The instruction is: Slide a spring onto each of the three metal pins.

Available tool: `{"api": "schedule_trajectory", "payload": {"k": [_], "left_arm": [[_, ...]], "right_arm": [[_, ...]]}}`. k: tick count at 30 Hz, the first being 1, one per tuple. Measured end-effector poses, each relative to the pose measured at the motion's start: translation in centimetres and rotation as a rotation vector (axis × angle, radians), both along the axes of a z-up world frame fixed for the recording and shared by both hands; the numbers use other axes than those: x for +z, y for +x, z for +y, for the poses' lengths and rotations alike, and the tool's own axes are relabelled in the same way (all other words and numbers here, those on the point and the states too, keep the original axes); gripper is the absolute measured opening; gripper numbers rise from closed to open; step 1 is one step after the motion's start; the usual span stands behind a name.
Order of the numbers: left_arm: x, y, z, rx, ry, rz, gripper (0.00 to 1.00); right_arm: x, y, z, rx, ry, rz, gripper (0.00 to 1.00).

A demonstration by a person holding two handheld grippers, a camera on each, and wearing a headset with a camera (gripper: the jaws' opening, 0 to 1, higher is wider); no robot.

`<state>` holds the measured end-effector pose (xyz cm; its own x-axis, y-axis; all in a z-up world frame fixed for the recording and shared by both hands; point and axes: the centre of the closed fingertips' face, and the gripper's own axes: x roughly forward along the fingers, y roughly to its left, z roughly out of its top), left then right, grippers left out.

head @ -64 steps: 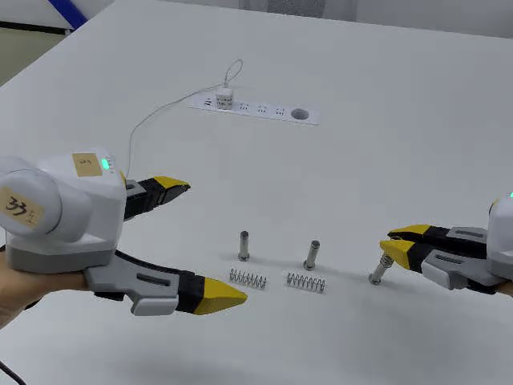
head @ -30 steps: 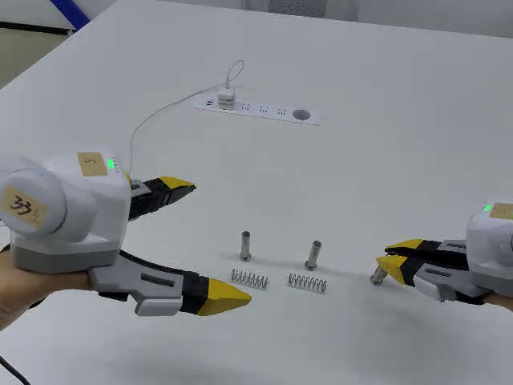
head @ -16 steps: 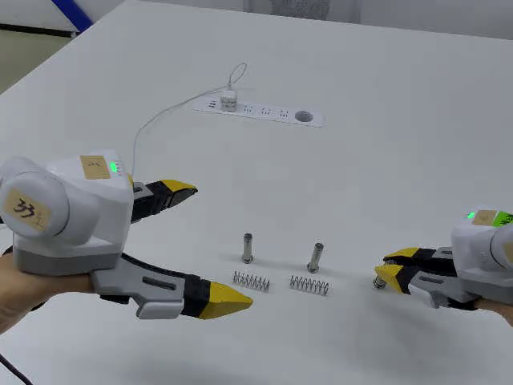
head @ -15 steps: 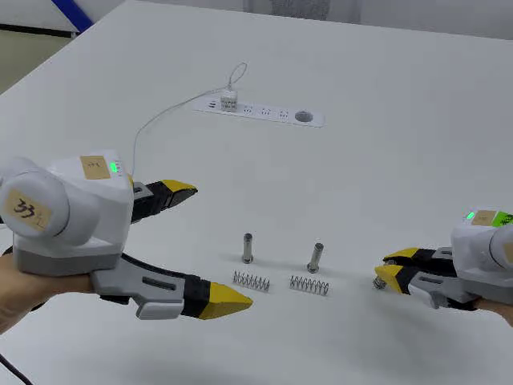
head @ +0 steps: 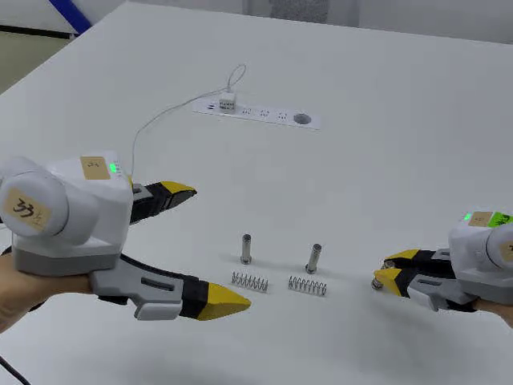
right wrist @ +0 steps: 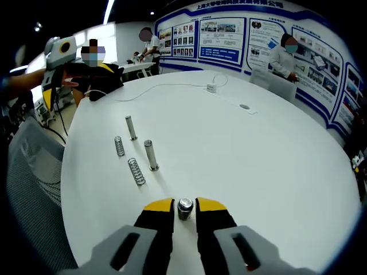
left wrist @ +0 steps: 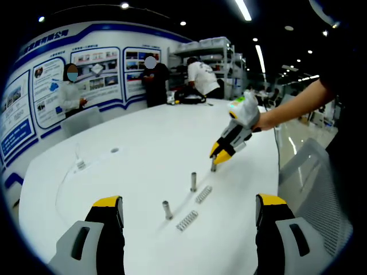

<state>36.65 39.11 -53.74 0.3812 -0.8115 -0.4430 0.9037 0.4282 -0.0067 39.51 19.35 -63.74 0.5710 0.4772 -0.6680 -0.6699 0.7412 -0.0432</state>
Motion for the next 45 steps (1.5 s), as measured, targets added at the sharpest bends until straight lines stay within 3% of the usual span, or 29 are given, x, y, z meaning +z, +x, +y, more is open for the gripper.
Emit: {"api": "schedule_trajectory", "payload": {"k": [4,6,7,9,13,19,33,45], "left_arm": [[0.1,0.0,0.0,0.001,-0.003,-0.003,0.98],[0.2,0.0,0.0,0.000,-0.005,-0.006,0.98],[0.3,0.0,0.1,0.002,-0.008,-0.008,0.98],[0.3,0.1,0.1,0.004,-0.014,-0.007,0.98],[0.1,0.0,0.2,0.006,-0.011,-0.004,0.98],[0.0,-0.2,0.3,0.007,-0.016,0.007,0.98],[-0.7,0.0,0.6,0.021,-0.019,0.025,0.99],[-2.0,-0.2,0.4,0.014,-0.003,0.057,0.98]], "right_arm": [[0.6,0.2,-0.3,-0.008,-0.008,-0.014,0.17],[1.5,0.6,-0.4,-0.025,-0.003,-0.040,0.18],[2.6,1.1,-0.2,-0.031,0.016,-0.078,0.18],[4.0,1.3,0.8,-0.011,0.054,-0.110,0.18],[4.9,0.9,3.0,0.059,0.043,-0.118,0.18],[3.3,-0.1,4.8,0.148,0.009,-0.086,0.18],[0.5,-1.5,7.1,0.220,0.021,-0.008,0.19],[-2.6,-1.9,8.2,0.314,-0.039,0.046,0.19]]}}
